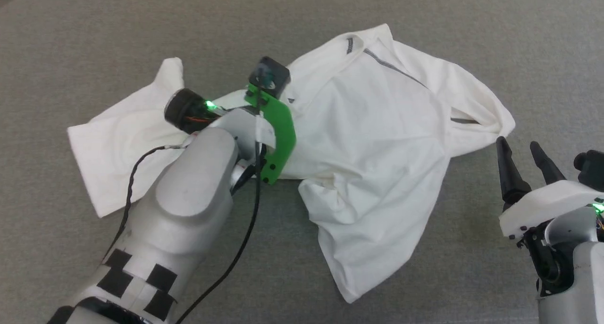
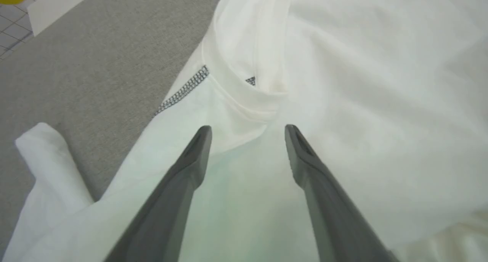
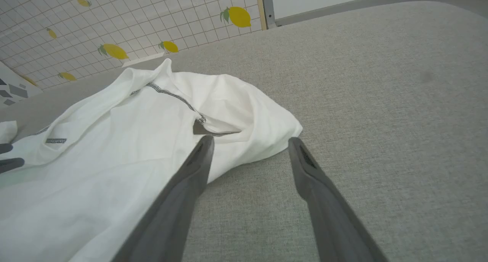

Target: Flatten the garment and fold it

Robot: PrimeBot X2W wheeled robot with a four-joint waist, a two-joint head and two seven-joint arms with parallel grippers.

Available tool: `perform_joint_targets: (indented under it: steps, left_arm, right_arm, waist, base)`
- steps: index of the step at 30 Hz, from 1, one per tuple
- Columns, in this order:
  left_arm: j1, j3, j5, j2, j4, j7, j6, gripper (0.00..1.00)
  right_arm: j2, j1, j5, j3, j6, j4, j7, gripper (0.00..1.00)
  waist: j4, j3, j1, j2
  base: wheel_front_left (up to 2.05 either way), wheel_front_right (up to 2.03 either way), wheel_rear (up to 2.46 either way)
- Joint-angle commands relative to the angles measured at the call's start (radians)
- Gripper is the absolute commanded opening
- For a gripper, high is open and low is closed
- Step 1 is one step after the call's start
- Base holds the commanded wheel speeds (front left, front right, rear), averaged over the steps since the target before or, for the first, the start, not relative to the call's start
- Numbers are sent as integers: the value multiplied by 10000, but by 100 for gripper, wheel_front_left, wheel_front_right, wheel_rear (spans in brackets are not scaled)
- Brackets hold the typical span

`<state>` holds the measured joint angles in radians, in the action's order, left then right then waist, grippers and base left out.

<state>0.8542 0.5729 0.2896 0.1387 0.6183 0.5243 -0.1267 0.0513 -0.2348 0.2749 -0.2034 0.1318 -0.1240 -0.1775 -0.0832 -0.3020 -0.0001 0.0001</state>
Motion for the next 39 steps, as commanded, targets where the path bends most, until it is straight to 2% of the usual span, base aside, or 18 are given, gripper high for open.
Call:
perform_joint_targets:
  steps: [1,3,7,8,10,11,17,23,25,30,34,36,37,38,39]
  left_arm:
    - [175,277,229,289,67,206,-36,100]
    - [294,656,527,586,163,488,-37,100]
    - [432,835,815,891,296,367,-38,100]
    - [453,860,847,915,329,281,-38,60]
    - [490,888,909,930,384,107,-39,9]
    - [497,891,936,925,424,37,-39,0]
    - [569,1033,1351,848,593,-231,-39,0]
    - [892,-188,2621,809,660,-484,114,0]
    - [1164,-567,2801,987,636,-607,318,0]
    - [1906,-1275,2701,1427,620,-1316,1251,0]
    - [2346,-1442,2289,1763,1055,-1822,1984,0]
    - [2414,-1536,2275,1800,1331,-1971,2195,2]
    - [2423,-1536,2257,1814,1466,-1992,2250,47]
    - [2423,-1556,2273,1826,1635,-1987,2301,100]
    - [2419,-1613,2315,1827,1743,-2043,2352,100]
  right_arm:
    - [-9,61,104,1,-11,7,84,100]
    - [-10,34,139,-17,-11,-4,147,100]
    - [-10,-13,152,-74,-11,-21,248,100]
    - [-10,-25,145,-91,-11,-31,267,100]
    - [-10,-44,137,-117,-11,-55,292,100]
    - [-10,-50,135,-120,-11,-72,302,100]
    - [-10,-71,105,-106,-11,-144,317,100]
    - [-10,-136,74,-77,-11,-71,280,100]
    - [-10,-174,73,-59,-11,-32,261,100]
    - [-10,-264,171,36,-11,47,258,100]
    - [-10,-322,294,148,-11,22,337,100]
    - [-10,-315,354,179,-11,-14,401,100]
    - [-10,-304,366,174,-11,-30,432,100]
    - [-10,-292,368,167,-11,-52,462,100]
    - [-10,-286,370,159,-11,-72,481,100]
  waist:
    - [-338,-340,1,-1]
    - [-404,-431,1,-1]
    - [-453,-521,1,-1]
    - [-452,-532,1,-1]
    - [-434,-551,1,-1]
    - [-424,-548,1,-1]
    - [-343,-504,1,-1]
    - [-386,-618,1,-1]
    - [-469,-730,1,-1]
    - [-845,-1193,1,-1]
    - [-1172,-1550,1,-1]
    - [-1266,-1645,1,-1]
    - [-1284,-1670,1,-1]
    - [-1289,-1681,1,-1]
    - [-1283,-1676,1,-1]
  base:
    - [0,0,0]
    - [0,0,0]
    - [0,0,0]
    - [0,0,0]
    - [0,0,0]
    - [0,0,0]
    - [0,0,0]
    - [0,0,0]
    - [0,0,0]
    - [0,0,0]
    - [0,0,0]
    - [0,0,0]
    - [0,0,0]
    - [0,0,0]
    - [0,0,0]
